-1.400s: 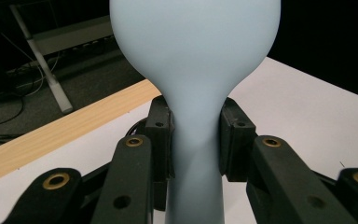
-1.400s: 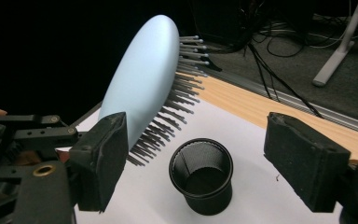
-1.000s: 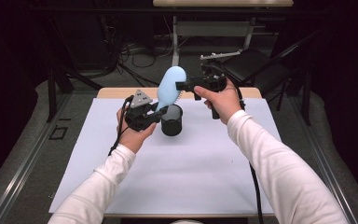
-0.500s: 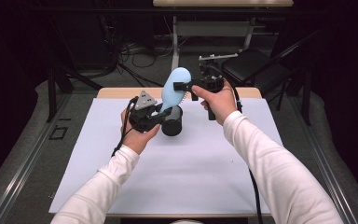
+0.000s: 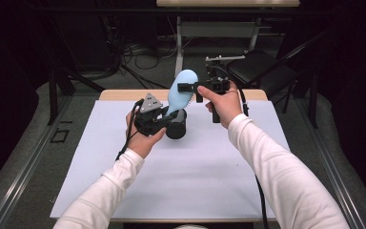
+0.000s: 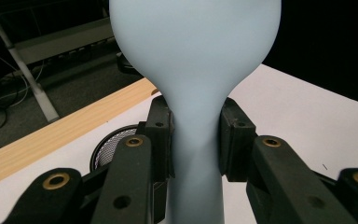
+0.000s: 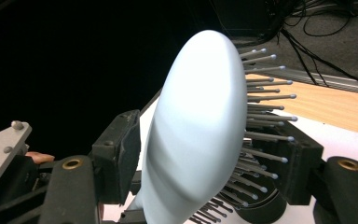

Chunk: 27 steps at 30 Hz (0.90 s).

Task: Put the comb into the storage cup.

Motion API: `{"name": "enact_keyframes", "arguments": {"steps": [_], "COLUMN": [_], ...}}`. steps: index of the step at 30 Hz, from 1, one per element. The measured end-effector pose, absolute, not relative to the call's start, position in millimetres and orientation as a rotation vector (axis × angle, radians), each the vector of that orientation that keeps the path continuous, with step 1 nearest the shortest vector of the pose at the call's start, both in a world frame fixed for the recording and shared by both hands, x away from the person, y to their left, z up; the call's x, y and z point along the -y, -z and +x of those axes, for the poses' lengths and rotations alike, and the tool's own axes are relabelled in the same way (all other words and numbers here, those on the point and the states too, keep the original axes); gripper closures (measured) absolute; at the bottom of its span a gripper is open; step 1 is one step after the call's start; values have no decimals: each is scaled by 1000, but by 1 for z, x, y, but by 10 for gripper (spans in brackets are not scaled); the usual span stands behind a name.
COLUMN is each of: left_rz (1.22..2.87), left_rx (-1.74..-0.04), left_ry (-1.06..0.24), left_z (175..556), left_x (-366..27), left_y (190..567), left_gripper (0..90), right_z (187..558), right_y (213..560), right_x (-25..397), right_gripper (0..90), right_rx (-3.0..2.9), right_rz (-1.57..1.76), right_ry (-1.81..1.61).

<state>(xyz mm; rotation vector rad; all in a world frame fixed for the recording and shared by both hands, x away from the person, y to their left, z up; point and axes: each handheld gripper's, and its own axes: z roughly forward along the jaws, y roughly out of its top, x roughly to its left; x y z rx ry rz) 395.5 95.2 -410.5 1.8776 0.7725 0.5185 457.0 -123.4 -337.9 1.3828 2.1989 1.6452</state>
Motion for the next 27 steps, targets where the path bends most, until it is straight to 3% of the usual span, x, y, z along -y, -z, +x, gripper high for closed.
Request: {"name": "enact_keyframes", "arguments": {"steps": [16,27], "left_rz": [1880,1878], "left_rx": [-769,-774], "left_ry": [-510,-491], "left_z": [396,396], "left_x": [-90,-90], "left_y": [414,419], "left_gripper": [698,698], "right_z": [458,459], "right_y": [342,347], "right_x": [129,134], "right_gripper": [331,384], "right_rx": [-2176,-2189], "right_rz": [1429,1446], "right_ry": [-1690,-1706]}}
